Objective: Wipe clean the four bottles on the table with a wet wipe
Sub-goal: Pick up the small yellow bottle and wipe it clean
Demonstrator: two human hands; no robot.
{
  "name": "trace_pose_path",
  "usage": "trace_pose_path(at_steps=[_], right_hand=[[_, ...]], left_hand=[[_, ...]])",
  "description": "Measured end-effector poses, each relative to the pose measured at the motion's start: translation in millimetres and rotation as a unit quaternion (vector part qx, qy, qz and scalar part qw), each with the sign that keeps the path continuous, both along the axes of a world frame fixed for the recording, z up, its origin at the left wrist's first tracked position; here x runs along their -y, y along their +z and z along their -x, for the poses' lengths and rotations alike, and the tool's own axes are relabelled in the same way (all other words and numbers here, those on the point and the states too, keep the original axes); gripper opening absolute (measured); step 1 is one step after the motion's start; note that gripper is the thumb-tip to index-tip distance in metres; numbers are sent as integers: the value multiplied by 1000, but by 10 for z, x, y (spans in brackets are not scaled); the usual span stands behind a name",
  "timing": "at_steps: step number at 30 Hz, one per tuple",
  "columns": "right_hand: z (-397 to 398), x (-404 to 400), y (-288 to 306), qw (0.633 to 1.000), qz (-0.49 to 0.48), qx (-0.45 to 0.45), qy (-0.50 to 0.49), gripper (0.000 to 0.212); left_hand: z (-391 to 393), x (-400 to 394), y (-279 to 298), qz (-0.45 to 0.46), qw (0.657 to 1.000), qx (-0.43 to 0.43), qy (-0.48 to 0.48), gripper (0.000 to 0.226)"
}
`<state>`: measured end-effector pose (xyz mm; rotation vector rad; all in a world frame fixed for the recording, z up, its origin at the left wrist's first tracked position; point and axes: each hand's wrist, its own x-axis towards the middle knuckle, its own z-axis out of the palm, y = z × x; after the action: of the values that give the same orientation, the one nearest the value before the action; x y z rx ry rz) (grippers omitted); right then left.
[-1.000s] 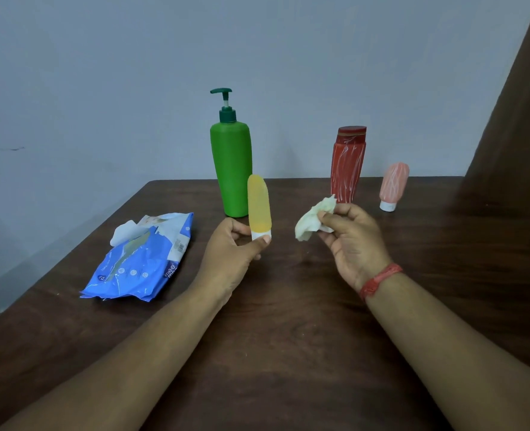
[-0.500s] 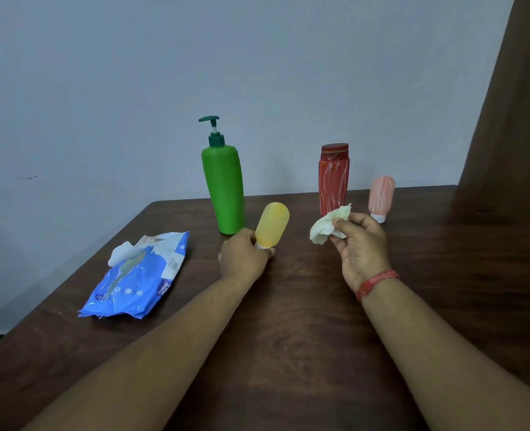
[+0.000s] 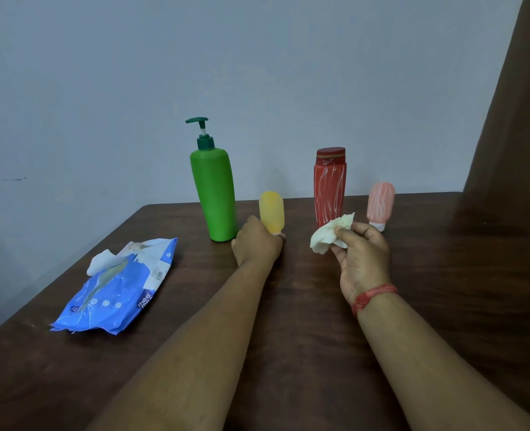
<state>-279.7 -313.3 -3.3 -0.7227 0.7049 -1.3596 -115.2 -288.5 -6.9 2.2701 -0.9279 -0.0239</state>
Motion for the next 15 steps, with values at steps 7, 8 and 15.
trace_pose_path(at_steps=[7,8,15], right_hand=[[-22,32,-41,1000,-2,-7,-1,17],[-21,33,-42,1000,-2,-5,-2,17],[-20,43,-46,1000,-3,-6,-2,16]], left_hand=[[-54,151,1,1,1000,0,-7,53],[-59,161,-1,1,1000,2,-6,53],[-69,189,-10,-6,1000,11,-9,53]])
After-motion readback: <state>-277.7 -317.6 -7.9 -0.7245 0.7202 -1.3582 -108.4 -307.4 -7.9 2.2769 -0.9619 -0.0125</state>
